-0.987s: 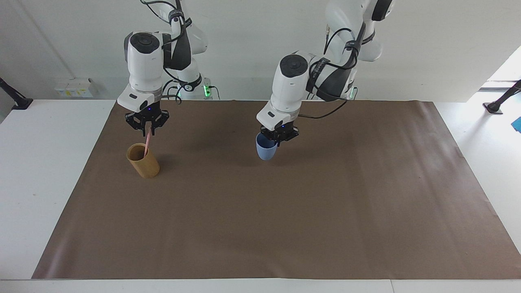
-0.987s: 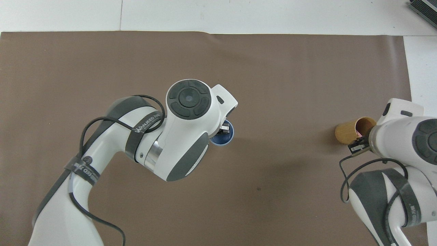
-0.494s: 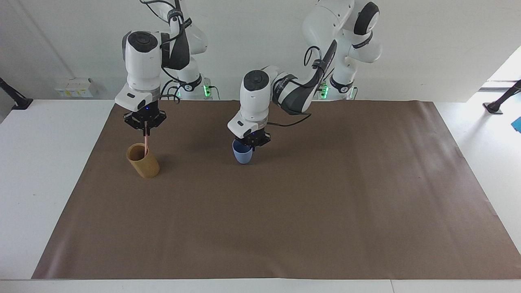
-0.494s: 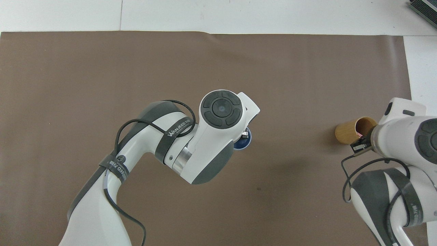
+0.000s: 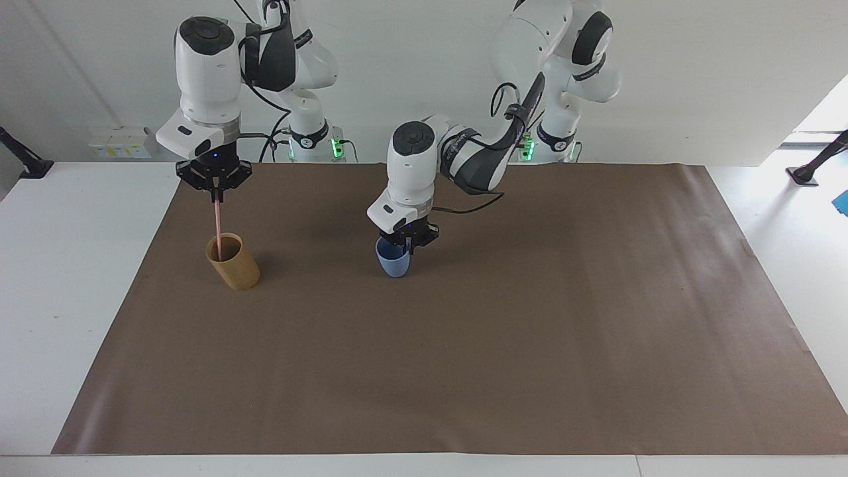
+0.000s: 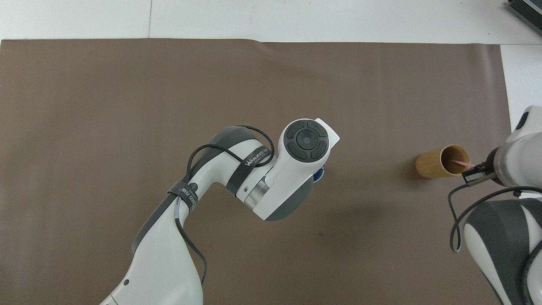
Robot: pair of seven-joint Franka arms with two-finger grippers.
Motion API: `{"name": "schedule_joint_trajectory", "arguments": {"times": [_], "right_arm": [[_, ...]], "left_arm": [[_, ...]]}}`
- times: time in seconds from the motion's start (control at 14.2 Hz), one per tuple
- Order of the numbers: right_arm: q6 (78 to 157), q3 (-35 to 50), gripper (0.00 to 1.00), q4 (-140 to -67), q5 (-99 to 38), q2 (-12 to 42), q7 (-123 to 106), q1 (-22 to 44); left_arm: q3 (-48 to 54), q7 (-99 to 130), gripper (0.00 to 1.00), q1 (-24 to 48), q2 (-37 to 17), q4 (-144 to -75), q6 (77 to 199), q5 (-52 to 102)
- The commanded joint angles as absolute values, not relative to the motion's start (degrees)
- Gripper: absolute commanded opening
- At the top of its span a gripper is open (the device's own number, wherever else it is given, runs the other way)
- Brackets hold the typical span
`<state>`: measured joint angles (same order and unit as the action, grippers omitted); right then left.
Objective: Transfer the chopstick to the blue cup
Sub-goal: 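Lift the pink stick from the tan cup while the left gripper withdraws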
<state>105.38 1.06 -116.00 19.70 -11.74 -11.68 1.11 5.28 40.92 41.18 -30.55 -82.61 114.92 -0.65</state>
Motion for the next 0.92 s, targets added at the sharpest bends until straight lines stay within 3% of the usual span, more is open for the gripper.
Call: {"name": "schedule_joint_trajectory", "arguments": {"times": [0.0, 0.42, 0.63, 0.85], "right_arm": [[98.55, 1.49, 0.0, -110.76, 20.65, -10.29, -13.19, 1.31], [91.86, 4.03, 0.0, -100.56, 21.01, -6.51, -12.75, 1.49], [90.18, 9.21, 0.0, -99.84, 20.05, -6.5, -4.69, 1.32], [91.05, 11.07, 0.0, -98.53, 8.4, -6.5, 7.34, 1.41]], "left_arm": [[4.48, 41.57, 1.0, 39.66, -28.32, -82.09, 113.47, -2.64], [4.57, 35.0, 1.0, 27.79, -17.33, -86.57, 108.64, -2.46], [4.57, 29.55, 1.0, 22.87, -12.41, -86.66, 103.29, -2.11], [4.57, 22.87, 1.0, 18.03, -8.89, -86.75, 98.54, -2.02]]}}
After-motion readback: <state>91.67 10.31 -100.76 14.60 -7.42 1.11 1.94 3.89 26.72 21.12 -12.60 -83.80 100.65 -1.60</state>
